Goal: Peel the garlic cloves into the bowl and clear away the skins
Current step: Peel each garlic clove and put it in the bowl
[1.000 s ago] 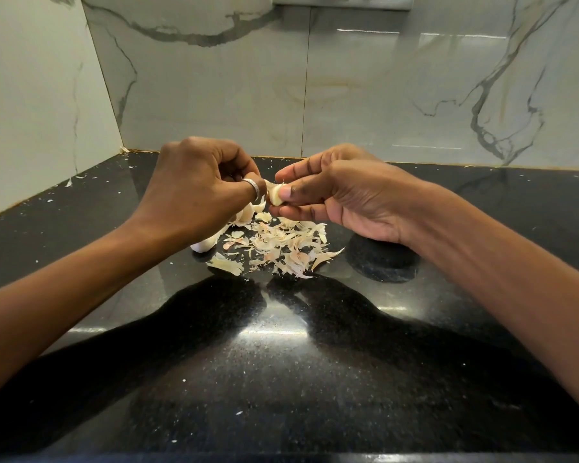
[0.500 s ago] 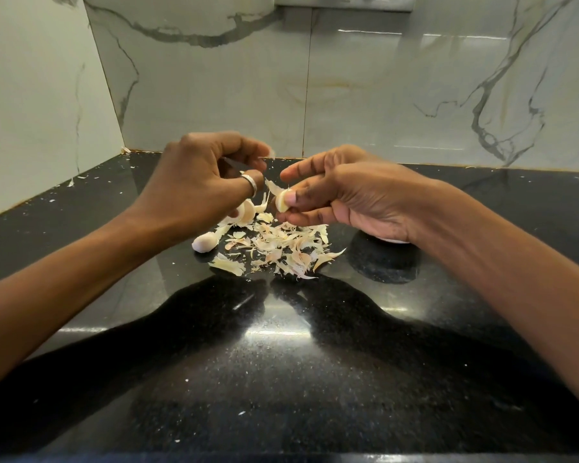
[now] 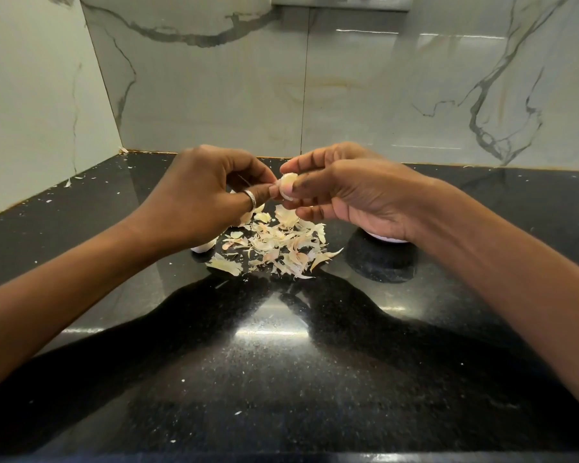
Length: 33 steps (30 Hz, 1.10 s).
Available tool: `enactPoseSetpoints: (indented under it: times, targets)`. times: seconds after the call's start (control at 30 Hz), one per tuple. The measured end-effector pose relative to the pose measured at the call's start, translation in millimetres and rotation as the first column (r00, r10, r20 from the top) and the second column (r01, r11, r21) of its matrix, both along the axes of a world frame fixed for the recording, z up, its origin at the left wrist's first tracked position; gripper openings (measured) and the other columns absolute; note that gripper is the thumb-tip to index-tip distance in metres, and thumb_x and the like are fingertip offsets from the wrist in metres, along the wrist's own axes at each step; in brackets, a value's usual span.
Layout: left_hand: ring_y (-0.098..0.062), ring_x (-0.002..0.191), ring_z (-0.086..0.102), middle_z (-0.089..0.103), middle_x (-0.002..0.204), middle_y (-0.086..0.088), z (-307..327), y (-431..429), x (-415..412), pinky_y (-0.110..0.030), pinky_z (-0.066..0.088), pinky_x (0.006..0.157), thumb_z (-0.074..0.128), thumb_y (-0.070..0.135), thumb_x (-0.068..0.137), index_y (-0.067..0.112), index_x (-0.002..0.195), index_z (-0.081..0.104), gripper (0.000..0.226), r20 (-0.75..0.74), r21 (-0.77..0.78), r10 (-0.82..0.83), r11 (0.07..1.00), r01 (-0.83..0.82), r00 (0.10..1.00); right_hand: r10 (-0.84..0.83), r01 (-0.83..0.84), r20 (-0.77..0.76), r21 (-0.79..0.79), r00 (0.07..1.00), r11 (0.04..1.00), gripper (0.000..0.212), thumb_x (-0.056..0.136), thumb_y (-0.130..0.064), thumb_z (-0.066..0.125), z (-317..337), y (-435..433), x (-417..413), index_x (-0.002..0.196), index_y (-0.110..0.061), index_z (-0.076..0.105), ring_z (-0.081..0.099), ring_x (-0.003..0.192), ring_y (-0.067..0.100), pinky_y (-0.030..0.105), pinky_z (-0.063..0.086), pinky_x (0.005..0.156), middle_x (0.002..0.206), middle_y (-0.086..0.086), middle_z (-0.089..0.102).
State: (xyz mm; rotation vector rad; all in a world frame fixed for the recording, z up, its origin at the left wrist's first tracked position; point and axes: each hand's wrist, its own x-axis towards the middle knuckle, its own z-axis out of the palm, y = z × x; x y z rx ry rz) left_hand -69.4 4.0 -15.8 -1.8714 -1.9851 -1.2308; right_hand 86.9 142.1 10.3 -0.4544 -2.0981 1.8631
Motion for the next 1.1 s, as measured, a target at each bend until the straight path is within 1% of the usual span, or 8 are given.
enactPoseSetpoints:
  times: [0.1, 0.23, 0.37, 0.47, 0.57, 0.67, 0.83, 1.1]
  targets:
    - [-0.005, 0.071, 0.07, 0.072, 0.08, 0.013, 0.8, -1.8, 3.0, -0.026, 0.06, 0.065, 0.068, 0.049, 0.08, 0.025, 0.097, 0.074, 0.03, 0.008, 0.01, -0.014, 1.0, 0.014, 1.0, -0.009, 0.009, 0.007, 0.064, 1.0, 0.998, 0.042, 0.084, -0.004, 0.079, -1.6, -1.7, -1.4, 0.122, 0.001, 0.063, 0.068, 0.088, 0.018, 0.023, 0.058, 0.07, 0.101, 0.012, 0.072]
    - [-0.006, 0.071, 0.07, 0.073, 0.08, 0.011, -1.1, 0.3, 0.2, -0.03, 0.061, 0.067, 0.076, 0.032, 0.085, 0.02, 0.097, 0.076, 0.017, -0.023, 0.012, 0.004, 1.0, -0.004, 1.0, -0.035, 0.036, -0.014, 0.162, 0.999, 0.986, 0.041, 0.081, -0.005, 0.083, -6.1, -0.8, -4.1, 0.119, -0.002, 0.066, 0.07, 0.083, 0.013, 0.023, 0.057, 0.07, 0.098, 0.008, 0.073]
    - [-0.004, 0.074, 0.068, 0.071, 0.082, 0.016, -1.1, -0.2, 1.3, -0.026, 0.059, 0.07, 0.076, 0.031, 0.086, 0.023, 0.096, 0.075, 0.013, -0.052, 0.01, 0.013, 1.0, -0.013, 0.999, -0.051, 0.058, -0.036, 0.251, 0.998, 0.966, 0.036, 0.083, -0.007, 0.083, -8.1, 0.4, -5.1, 0.115, -0.002, 0.068, 0.069, 0.077, 0.011, 0.022, 0.056, 0.067, 0.092, 0.007, 0.073]
    - [-0.005, 0.075, 0.068, 0.071, 0.082, 0.013, -2.2, 0.0, 0.2, -0.034, 0.059, 0.075, 0.076, 0.023, 0.088, 0.021, 0.097, 0.076, 0.009, -0.119, 0.01, 0.039, 0.999, -0.038, 0.992, -0.055, 0.056, -0.013, 0.324, 0.998, 0.944, 0.029, 0.085, -0.009, 0.082, -9.9, -0.5, -4.9, 0.11, -0.003, 0.07, 0.068, 0.076, 0.012, 0.023, 0.057, 0.068, 0.085, 0.005, 0.073]
    - [-0.01, 0.076, 0.068, 0.072, 0.082, 0.008, -2.5, 0.5, -0.9, -0.039, 0.059, 0.075, 0.076, 0.021, 0.089, 0.019, 0.098, 0.077, 0.009, -0.142, 0.013, 0.057, 0.998, -0.056, 0.988, -0.049, 0.047, -0.003, 0.338, 0.999, 0.94, 0.025, 0.086, -0.007, 0.08, -11.1, -0.5, -4.9, 0.108, -0.001, 0.07, 0.066, 0.075, 0.013, 0.022, 0.057, 0.068, 0.082, 0.006, 0.073]
    - [-0.012, 0.074, 0.068, 0.072, 0.08, 0.006, -2.3, 0.5, -2.0, -0.039, 0.058, 0.072, 0.075, 0.021, 0.09, 0.018, 0.096, 0.077, 0.008, -0.153, 0.023, 0.083, 0.997, -0.08, 0.985, -0.056, 0.049, 0.009, 0.359, 0.998, 0.932, 0.02, 0.087, -0.001, 0.077, -11.0, 0.2, -4.8, 0.106, 0.0, 0.071, 0.067, 0.077, 0.015, 0.024, 0.057, 0.069, 0.091, 0.015, 0.075]
    - [-0.009, 0.073, 0.067, 0.072, 0.078, 0.006, -2.3, 0.7, -4.7, -0.031, 0.055, 0.07, 0.074, 0.02, 0.09, 0.02, 0.095, 0.077, 0.006, -0.151, 0.028, 0.147, 0.989, -0.144, 0.978, -0.066, 0.051, 0.028, 0.362, 0.997, 0.931, 0.021, 0.085, 0.004, 0.076, -11.9, 0.2, -5.4, 0.105, 0.002, 0.071, 0.066, 0.076, 0.017, 0.025, 0.058, 0.07, 0.105, 0.029, 0.072]
    - [-0.013, 0.072, 0.067, 0.074, 0.08, 0.002, -1.1, 0.8, -9.5, -0.033, 0.055, 0.071, 0.074, 0.021, 0.091, 0.02, 0.095, 0.078, 0.006, -0.171, 0.076, 0.226, 0.974, -0.215, 0.959, -0.063, 0.038, 0.06, 0.353, 0.996, 0.935, 0.02, 0.085, 0.01, 0.071, -11.2, 0.5, -6.0, 0.103, 0.003, 0.071, 0.068, 0.076, 0.019, 0.031, 0.061, 0.075, 0.1, 0.026, 0.074]
